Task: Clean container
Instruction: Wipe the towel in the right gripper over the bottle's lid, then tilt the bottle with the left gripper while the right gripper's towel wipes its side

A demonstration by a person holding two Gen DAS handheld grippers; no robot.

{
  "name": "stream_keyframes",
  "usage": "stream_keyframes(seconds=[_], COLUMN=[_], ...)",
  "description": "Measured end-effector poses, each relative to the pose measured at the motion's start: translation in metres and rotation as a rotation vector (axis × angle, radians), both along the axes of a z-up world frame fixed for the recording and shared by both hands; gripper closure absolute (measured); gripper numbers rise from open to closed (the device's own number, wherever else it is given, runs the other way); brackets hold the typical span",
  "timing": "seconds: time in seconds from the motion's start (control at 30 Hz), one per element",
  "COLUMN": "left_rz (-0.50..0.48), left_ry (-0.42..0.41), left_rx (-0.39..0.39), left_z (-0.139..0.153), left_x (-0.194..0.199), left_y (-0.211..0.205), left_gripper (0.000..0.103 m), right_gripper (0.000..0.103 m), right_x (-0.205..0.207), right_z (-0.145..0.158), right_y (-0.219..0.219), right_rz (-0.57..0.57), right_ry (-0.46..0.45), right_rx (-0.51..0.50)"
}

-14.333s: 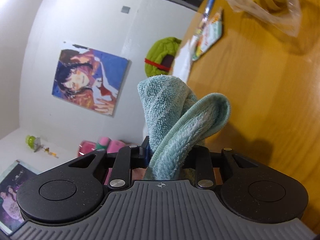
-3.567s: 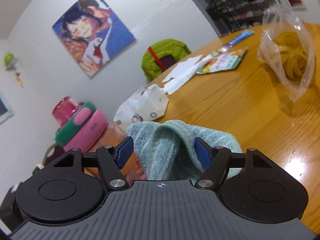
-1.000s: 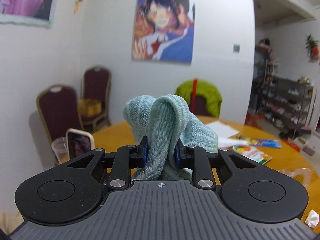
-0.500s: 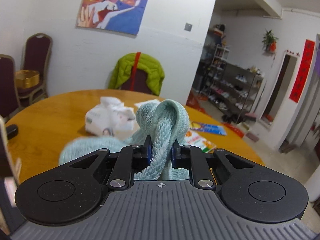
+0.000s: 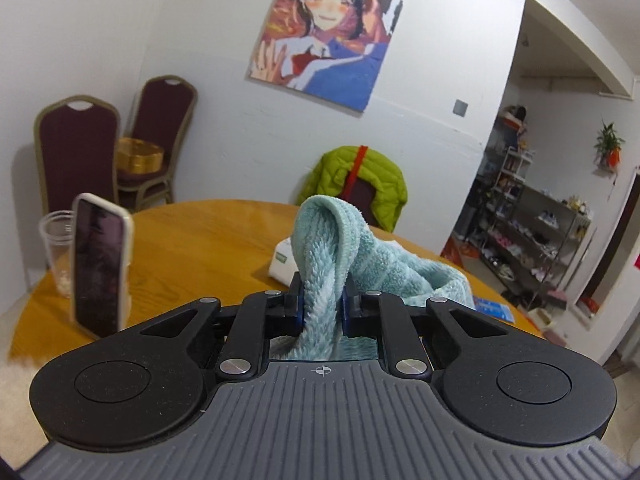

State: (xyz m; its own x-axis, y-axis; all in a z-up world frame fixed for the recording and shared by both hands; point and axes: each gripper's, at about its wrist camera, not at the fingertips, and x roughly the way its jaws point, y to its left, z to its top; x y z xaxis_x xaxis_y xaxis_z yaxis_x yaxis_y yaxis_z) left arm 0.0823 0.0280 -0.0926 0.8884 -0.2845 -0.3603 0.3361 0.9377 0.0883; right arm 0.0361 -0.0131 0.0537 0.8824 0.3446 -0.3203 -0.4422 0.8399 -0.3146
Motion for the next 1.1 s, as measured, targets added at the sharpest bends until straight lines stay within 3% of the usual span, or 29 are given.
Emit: stream_keyframes(seconds=[0.17,0.33,0.57,0.67,0.87,1.1], left_rz=[-0.002,-0.004,0.001,0.007,0.016,0.016], left_ry=[0.001,0.002,0.006,0.008,-0.001,-0.023], left_rx=[-0.003,-0.006,-0.003,0.0,-0.045,-0.162], left_z=[0.0,0.0,0.0,0.0,0.006,0.014], left_x=[0.0,0.0,-0.001,-0.001,-0.007,-0.003], left_y=[0.0,0.001,0.001,0.0,0.005,0.015], left_gripper=[0.031,0.031,0.031,0.03,0.022,0.024], right_gripper=[0.086,0.086,0.086,0.086,0.085,0.083], right_x=[0.043,0.071,0.06,0.044,0.016,0.043], right_z=[0.014,0.013,-0.038,-0.058,-0.101,-0.164], right_y=[0.006,-0.035,-0.116,-0.149,-0.18,-0.179], right_rz=[-0.093,-0.246,-0.359,-0.4,-0.3,-0.203], right_ry=[-0.013,0.023,0.15,0.172,0.253,0.416], right_rx=[0.035,0.097,0.143,0.215,0.514,0.743])
